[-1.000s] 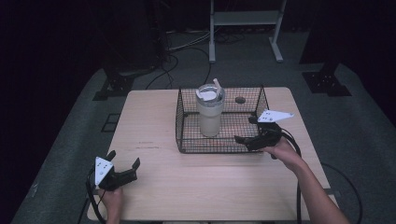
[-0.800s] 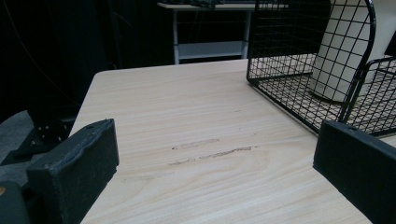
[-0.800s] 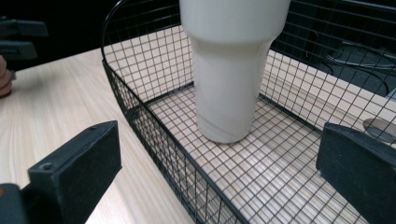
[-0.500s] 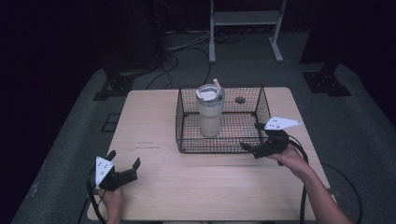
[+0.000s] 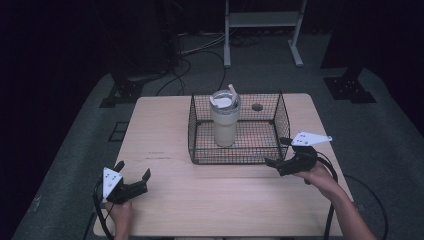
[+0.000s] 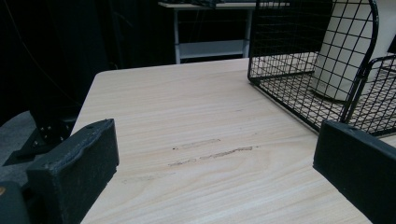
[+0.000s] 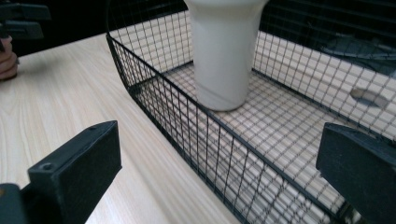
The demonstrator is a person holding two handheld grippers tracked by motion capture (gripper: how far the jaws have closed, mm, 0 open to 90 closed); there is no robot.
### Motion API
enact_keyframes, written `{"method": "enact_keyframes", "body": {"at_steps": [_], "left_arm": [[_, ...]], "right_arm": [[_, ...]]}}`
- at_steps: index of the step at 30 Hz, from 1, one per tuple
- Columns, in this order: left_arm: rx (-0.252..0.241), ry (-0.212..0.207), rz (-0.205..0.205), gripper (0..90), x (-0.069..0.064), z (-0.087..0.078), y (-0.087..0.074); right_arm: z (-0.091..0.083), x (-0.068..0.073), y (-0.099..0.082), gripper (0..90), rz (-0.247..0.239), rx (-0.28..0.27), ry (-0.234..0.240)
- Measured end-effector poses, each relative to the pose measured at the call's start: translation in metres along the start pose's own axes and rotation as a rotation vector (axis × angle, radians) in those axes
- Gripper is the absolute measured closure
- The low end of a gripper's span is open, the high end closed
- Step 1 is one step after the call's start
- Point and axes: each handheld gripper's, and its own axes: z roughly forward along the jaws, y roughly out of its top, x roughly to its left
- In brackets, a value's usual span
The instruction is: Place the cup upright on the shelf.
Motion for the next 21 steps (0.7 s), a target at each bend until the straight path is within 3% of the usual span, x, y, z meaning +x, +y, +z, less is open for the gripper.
{"method": "enact_keyframes", "body": {"at_steps": [21], "left_arm": [[-0.003,0.003,0.0,0.0,0.0,0.0,0.0]], "right_arm": [[-0.023,-0.004,-0.026,0.0,0.029,0.0,-0.025]]}}
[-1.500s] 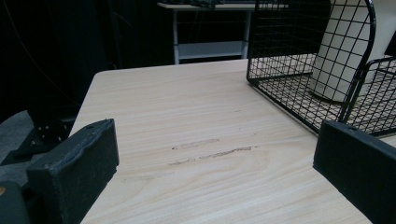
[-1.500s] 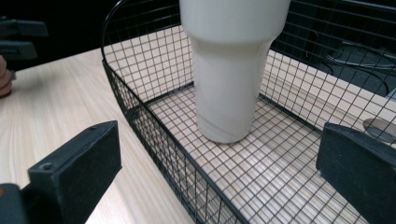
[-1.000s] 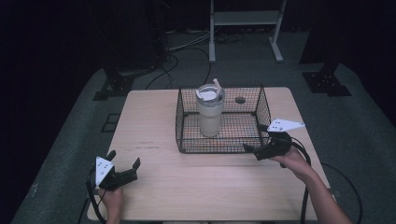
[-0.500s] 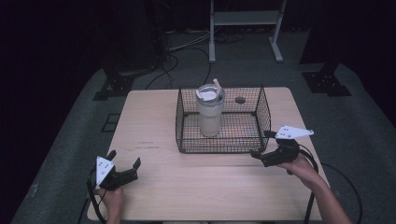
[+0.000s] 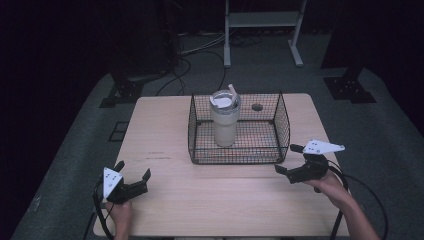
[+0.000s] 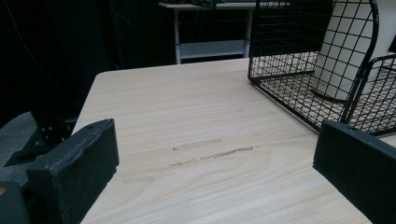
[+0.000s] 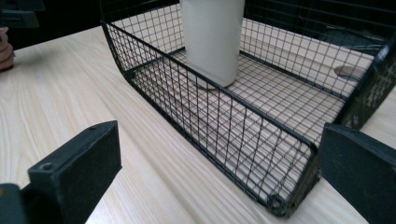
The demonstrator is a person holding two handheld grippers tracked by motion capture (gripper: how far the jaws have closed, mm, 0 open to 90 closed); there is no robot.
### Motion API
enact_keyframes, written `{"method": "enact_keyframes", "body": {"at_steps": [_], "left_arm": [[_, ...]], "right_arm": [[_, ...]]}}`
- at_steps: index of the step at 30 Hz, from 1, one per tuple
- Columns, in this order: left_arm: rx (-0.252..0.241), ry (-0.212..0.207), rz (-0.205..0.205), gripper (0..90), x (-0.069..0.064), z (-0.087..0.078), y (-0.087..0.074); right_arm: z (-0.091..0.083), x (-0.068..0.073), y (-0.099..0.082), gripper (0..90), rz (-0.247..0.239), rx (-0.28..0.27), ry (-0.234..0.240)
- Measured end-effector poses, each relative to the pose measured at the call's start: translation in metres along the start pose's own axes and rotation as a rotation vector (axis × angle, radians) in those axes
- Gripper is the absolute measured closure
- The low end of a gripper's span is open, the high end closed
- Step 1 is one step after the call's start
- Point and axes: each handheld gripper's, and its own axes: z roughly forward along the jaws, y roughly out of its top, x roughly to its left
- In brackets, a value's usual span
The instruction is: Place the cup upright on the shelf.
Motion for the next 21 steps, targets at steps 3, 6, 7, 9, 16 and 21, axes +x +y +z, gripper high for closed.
{"method": "enact_keyframes", "body": {"at_steps": [3,6,7,9,16,21], "left_arm": [[0.004,0.0,-0.002,0.0,0.0,0.0,0.0],[0.003,-0.001,-0.002,0.0,0.0,0.0,0.0],[0.004,-0.001,-0.001,0.0,0.0,0.0,0.0],[0.005,-0.002,0.0,0.0,-0.001,0.0,0.0],[0.005,-0.001,0.0,0.0,0.0,0.0,0.0],[0.005,-0.003,0.001,0.0,-0.001,0.0,0.0]], "right_arm": [[-0.004,-0.001,-0.006,0.0,0.012,-0.001,-0.004],[-0.005,-0.001,-0.009,0.0,0.015,-0.001,-0.005],[-0.005,-0.001,-0.01,0.0,0.011,0.002,-0.005],[-0.007,-0.001,-0.015,0.0,0.016,0.008,-0.004],[-0.009,-0.002,-0.025,0.0,0.039,0.022,-0.01],[-0.013,-0.003,-0.031,0.0,0.055,0.012,-0.017]]}}
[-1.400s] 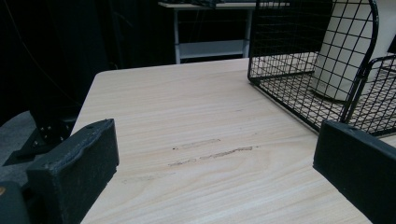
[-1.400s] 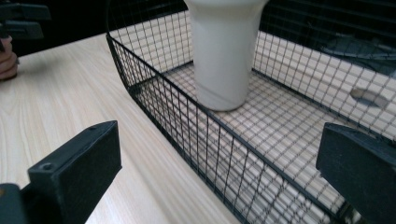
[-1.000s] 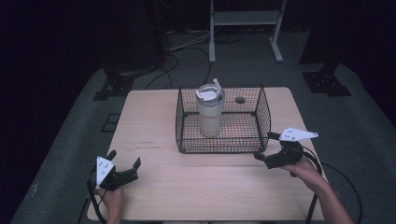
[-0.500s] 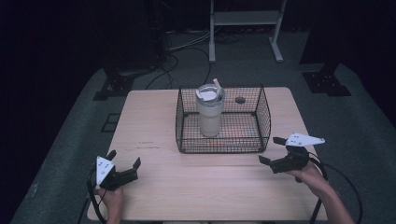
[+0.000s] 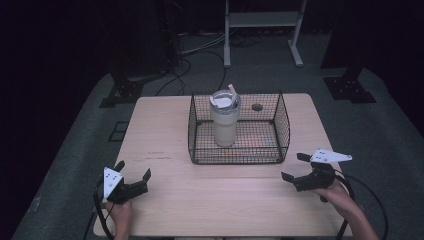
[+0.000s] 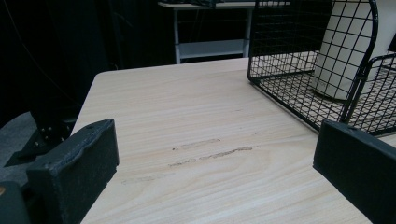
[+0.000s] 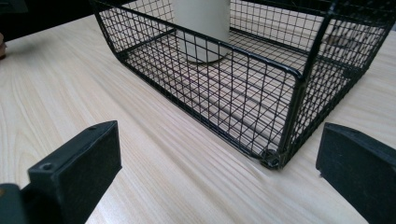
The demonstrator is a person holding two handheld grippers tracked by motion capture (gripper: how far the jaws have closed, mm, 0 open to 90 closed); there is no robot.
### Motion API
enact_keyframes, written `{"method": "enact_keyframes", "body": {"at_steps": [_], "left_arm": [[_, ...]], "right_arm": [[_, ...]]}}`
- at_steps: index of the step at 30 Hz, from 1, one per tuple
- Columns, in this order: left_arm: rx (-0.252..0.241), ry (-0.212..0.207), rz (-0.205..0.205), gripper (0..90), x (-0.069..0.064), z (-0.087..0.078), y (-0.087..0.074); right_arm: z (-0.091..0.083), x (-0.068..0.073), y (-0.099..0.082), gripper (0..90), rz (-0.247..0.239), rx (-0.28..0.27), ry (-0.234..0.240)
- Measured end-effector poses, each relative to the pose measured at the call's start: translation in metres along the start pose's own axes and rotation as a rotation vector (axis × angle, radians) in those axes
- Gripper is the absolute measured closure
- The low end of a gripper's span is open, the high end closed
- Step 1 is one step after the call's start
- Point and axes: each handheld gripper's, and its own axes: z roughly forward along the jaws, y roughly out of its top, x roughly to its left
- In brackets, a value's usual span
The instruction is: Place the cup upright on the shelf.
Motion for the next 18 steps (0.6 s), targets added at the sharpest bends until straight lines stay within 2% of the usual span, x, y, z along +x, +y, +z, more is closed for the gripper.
{"method": "enact_keyframes", "body": {"at_steps": [12,16,18], "left_arm": [[0.003,-0.001,0.0,0.0,0.0,0.0,0.0],[0.004,0.0,0.0,0.0,0.0,0.0,0.0],[0.004,0.002,0.001,0.0,0.0,0.0,0.0]], "right_arm": [[-0.009,0.001,-0.025,0.0,0.035,0.019,-0.016],[-0.011,0.002,-0.03,0.0,0.023,0.017,-0.022],[-0.013,0.003,-0.036,0.0,0.032,0.027,-0.025]]}}
